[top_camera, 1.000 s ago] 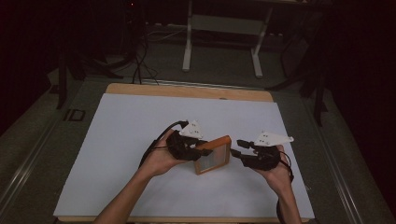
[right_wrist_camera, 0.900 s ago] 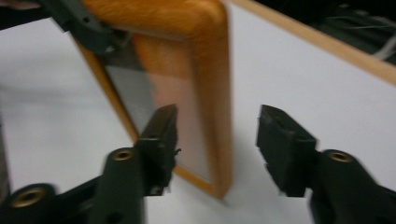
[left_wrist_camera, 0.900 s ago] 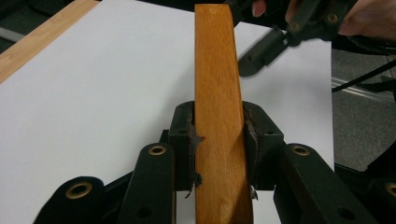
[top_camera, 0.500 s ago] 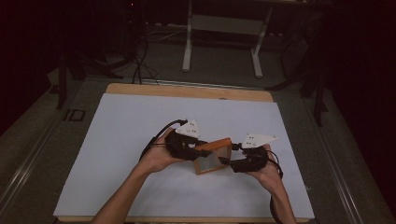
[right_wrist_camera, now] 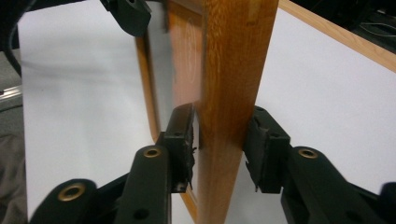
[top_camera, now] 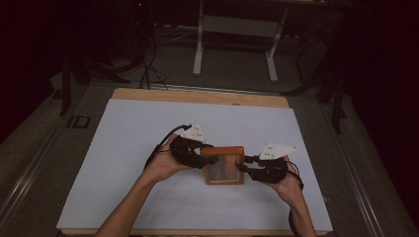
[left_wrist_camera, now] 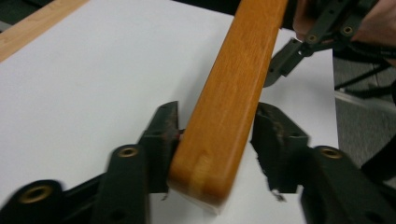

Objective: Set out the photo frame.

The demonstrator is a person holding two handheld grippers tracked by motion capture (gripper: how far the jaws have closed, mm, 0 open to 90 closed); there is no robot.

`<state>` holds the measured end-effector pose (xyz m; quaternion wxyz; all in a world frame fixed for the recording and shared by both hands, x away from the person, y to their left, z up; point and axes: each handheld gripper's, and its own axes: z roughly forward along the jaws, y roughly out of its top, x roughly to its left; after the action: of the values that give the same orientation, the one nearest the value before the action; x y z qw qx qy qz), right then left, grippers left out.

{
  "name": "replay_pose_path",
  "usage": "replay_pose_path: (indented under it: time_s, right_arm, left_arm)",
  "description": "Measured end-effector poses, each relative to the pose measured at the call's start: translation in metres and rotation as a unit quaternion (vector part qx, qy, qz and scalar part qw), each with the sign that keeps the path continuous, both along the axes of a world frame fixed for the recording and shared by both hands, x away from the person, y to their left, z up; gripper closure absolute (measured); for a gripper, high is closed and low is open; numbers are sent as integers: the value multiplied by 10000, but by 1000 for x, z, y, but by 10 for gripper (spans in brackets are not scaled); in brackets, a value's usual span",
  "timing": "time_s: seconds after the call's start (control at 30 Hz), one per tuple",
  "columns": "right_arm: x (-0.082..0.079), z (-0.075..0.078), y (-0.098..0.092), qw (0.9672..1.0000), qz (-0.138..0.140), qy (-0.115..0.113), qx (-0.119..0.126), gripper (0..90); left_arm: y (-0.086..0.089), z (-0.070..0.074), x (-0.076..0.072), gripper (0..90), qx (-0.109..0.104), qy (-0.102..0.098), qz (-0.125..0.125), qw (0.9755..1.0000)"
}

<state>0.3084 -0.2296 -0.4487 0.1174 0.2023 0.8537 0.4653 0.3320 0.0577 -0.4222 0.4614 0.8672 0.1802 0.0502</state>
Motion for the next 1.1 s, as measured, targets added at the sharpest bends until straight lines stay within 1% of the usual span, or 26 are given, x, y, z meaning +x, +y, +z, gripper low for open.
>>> replay_pose_path:
  time_s: [0.07,0.2,0.3,0.4,0.5,0.57,0.6,0.7,0.8,0.87,0.97,1.1]
  right_arm:
    - [-1,1,0,10000,36,-20,-1,671]
    - [-2,2,0,10000,76,-20,-20,678]
    - [-2,1,-1,10000,72,6,-18,678]
    - [-2,1,-2,10000,94,-6,-21,679]
    - [-2,1,-2,9999,116,-8,-46,680]
    - [-3,1,-1,9999,124,-22,-55,680]
    - [-3,1,-1,9999,115,-30,-50,680]
    - [-3,1,-1,9999,108,-36,-27,679]
    - [-3,0,-2,10000,96,-26,-8,679]
    - [-4,-1,-3,10000,90,-20,-5,679]
    - [-4,-1,-3,9999,99,-30,1,679]
    - [-4,-1,-3,9999,110,-42,5,679]
  left_arm:
    - [3,-1,-1,446,-140,16,76,9999]
    - [10,-4,-4,376,-337,11,220,9992]
    - [19,-8,-7,367,-523,-10,338,9981]
    - [26,-19,-8,371,-628,29,455,9970]
    - [27,-35,-9,384,-602,150,482,9969]
    - [24,-45,-9,396,-507,235,494,9972]
    - [21,-51,-10,401,-441,244,516,9974]
    - [14,-61,-13,416,-386,260,496,9977]
    - [7,-66,-15,427,-309,226,519,9979]
    - [4,-68,-15,433,-296,184,541,9979]
    - [2,-69,-15,433,-310,182,556,9978]
    - [-1,-71,-14,431,-260,177,594,9977]
